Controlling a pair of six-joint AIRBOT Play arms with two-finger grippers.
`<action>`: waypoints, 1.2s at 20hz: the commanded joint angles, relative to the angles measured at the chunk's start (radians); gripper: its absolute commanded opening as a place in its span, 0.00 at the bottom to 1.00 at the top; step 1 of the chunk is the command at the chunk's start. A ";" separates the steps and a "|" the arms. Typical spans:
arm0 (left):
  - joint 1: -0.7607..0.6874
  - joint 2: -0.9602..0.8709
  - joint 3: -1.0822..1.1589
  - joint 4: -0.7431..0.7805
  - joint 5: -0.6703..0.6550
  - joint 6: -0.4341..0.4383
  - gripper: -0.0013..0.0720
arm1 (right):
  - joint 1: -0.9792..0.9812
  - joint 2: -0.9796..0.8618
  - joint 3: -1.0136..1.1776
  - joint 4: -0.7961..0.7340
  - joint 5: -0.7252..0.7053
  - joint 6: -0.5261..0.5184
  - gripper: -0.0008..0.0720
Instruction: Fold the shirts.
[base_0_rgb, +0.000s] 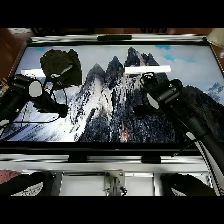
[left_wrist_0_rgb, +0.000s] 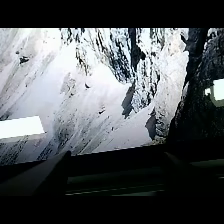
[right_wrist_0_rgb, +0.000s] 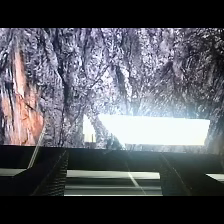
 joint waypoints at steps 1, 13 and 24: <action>-0.001 -0.001 0.000 0.000 0.000 0.000 0.94 | 0.001 0.001 0.000 0.000 0.000 0.000 0.92; -0.001 -0.001 0.000 0.000 0.000 0.000 0.94 | 0.001 0.001 0.000 0.000 -0.032 0.000 0.92; -0.002 -0.019 -0.002 -0.158 0.092 -0.036 0.94 | 0.001 0.001 0.000 -0.002 -0.047 0.000 0.92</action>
